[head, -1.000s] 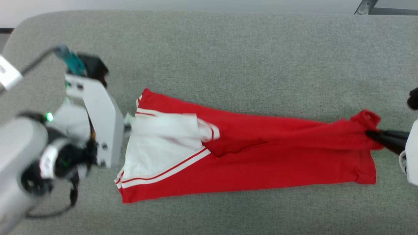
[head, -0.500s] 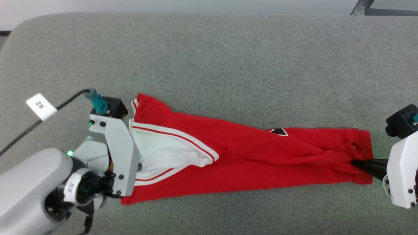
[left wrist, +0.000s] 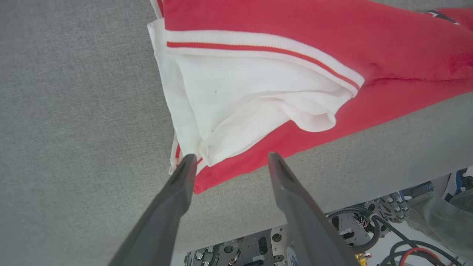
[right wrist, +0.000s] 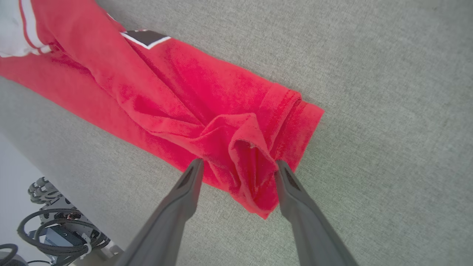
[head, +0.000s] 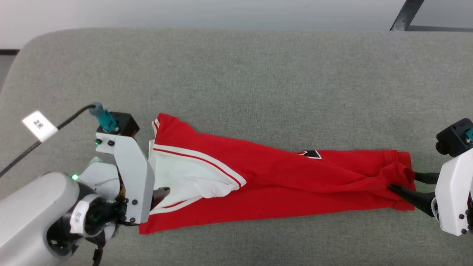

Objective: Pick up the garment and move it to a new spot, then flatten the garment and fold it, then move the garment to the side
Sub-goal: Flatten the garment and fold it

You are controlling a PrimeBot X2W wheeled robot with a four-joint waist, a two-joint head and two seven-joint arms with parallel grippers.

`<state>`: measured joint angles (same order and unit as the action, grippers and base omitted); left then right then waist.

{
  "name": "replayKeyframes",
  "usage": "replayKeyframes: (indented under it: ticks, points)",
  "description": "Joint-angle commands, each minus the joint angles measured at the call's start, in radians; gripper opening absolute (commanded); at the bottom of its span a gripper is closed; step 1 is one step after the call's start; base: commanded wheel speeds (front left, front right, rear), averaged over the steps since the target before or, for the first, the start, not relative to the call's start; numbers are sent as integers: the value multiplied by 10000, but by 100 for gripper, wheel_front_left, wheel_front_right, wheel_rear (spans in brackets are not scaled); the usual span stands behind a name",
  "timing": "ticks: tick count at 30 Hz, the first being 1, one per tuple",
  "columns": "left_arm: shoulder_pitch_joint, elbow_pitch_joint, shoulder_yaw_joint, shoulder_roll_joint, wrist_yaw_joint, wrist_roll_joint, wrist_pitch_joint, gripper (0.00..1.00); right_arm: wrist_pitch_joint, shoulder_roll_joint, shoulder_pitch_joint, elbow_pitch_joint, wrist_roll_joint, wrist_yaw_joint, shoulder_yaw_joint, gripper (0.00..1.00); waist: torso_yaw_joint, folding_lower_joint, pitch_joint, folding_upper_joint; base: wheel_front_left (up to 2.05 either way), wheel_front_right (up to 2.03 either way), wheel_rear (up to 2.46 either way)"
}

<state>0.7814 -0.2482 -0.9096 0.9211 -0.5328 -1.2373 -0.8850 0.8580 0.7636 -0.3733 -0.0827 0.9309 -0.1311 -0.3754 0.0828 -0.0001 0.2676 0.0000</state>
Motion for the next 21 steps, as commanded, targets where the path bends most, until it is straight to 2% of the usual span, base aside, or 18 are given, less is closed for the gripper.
replayKeyframes:
  ticks: [1,8,13,15,21]
  points:
    - [-168,-88,70,77,-17,36,127,100,-105,-113,96,-71,-73,7,67,100,-29,1,-201,0,0,0,0]
    - [-719,-360,529,250,6,216,1397,100,-1209,-459,418,-402,-574,7,448,100,-119,1,-738,0,0,0,0]
    - [-1452,-464,983,220,536,404,3195,100,-3339,-595,759,-786,-1466,8,546,100,-157,1,-1047,0,0,0,0]
    - [-1804,-494,1121,204,736,501,3942,100,-4222,-596,979,-738,-1954,8,460,100,-167,1,-1191,0,0,0,0]
    - [-2979,-383,1560,38,1270,852,6375,100,-6802,-1143,1683,-90,-3060,10,855,100,-155,1,-1626,0,0,0,0]
